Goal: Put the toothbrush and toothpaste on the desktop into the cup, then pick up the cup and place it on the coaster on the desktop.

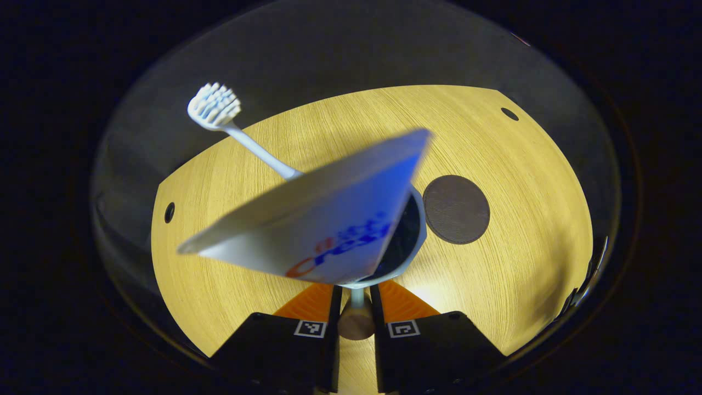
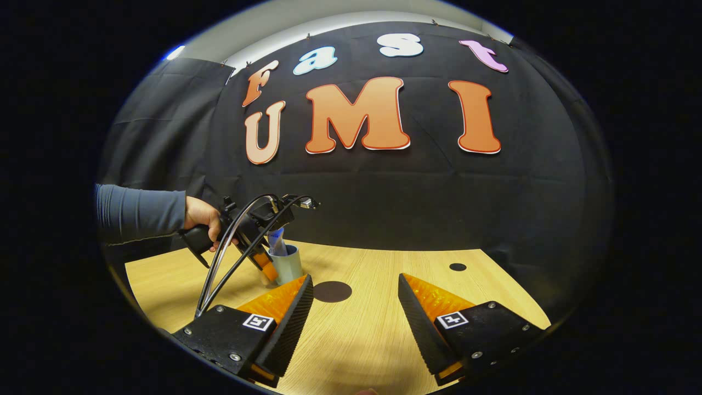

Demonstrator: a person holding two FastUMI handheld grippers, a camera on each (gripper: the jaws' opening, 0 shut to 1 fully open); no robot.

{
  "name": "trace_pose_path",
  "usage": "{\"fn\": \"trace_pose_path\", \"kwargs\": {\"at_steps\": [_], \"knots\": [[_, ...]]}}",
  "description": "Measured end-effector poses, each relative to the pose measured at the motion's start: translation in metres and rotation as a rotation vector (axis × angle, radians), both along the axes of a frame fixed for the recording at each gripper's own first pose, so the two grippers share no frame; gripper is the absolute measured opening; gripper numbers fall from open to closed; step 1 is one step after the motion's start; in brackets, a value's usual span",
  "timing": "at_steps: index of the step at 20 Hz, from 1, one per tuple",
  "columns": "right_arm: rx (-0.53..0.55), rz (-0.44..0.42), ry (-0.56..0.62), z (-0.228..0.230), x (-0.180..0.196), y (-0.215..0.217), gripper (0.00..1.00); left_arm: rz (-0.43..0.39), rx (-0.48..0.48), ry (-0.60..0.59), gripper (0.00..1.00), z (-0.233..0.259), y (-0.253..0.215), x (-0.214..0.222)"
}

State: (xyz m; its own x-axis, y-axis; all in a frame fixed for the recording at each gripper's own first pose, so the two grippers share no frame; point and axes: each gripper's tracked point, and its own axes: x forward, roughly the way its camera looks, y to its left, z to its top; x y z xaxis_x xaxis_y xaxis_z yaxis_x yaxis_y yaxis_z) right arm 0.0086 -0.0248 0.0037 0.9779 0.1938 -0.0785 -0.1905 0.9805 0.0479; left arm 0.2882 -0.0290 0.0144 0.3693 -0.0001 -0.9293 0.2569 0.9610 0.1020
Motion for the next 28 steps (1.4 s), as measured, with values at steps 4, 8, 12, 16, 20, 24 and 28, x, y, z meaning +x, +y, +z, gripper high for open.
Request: {"fn": "trace_pose_path", "kwargs": {"at_steps": [4,8,12,16,20,24,28], "knots": [[0.002,-0.008,-0.014,0.006,-0.01,-0.005,0.93,0.025,-0.028,-0.057,0.23,0.031,0.01,-0.002],[0.0,-0.02,-0.03,0.012,-0.019,-0.012,0.93,0.001,-0.059,-0.091,0.23,0.039,-0.001,0.014],[-0.014,-0.027,-0.036,0.013,-0.028,-0.018,0.93,-0.03,-0.094,-0.105,0.23,0.046,-0.005,0.017],[-0.007,-0.037,-0.01,0.006,-0.034,-0.029,0.93,-0.056,-0.128,-0.087,0.23,0.033,-0.008,0.011],[-0.009,-0.052,-0.008,0.004,-0.037,-0.039,0.94,-0.079,-0.134,-0.062,0.23,0.017,-0.007,0.009],[0.008,-0.064,0.006,-0.003,-0.035,-0.048,0.94,-0.091,-0.114,-0.037,0.23,0.009,-0.007,0.012],[0.015,-0.074,0.027,-0.011,-0.034,-0.054,0.95,-0.099,-0.086,0.007,0.29,0.0,-0.005,0.01]]}}
